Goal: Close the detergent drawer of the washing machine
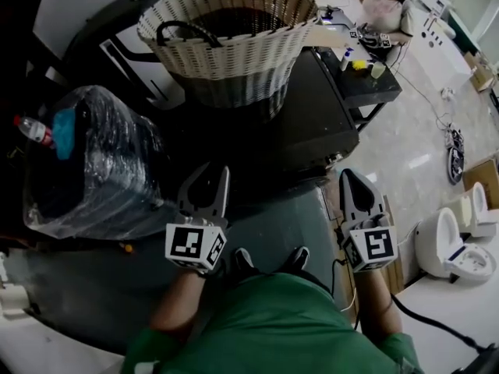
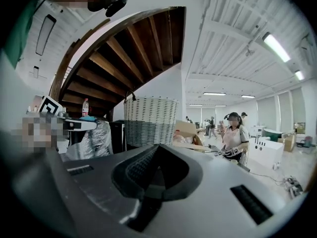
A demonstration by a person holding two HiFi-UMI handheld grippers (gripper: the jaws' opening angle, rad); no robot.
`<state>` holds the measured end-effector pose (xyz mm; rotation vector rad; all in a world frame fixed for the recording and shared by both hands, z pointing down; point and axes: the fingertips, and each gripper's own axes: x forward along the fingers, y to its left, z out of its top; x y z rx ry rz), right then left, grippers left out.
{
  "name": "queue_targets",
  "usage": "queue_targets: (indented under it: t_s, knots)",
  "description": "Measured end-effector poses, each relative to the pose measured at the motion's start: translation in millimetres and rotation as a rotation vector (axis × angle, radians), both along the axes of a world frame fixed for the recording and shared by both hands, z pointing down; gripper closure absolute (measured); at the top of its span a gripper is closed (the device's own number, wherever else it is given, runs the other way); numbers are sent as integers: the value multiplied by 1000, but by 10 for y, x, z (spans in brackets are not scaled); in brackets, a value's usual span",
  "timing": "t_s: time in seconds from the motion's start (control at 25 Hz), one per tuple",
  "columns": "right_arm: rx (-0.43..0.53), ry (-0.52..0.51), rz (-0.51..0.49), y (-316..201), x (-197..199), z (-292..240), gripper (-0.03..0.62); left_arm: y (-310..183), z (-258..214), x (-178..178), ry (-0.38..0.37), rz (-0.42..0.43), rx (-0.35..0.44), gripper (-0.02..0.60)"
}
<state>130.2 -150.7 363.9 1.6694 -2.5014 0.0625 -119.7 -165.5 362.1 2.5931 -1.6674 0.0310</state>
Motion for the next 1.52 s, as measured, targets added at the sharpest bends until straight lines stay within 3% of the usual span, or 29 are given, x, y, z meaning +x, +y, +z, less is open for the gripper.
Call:
queue_targets:
  t_s: [0.4,1.52]
  knots:
    - [57,22,-1,226,7,-226,572,186,-176,111,1,41,30,486]
    - [38,37,-7,272,-85,-155,572,210,-36,25,23,32,0,486]
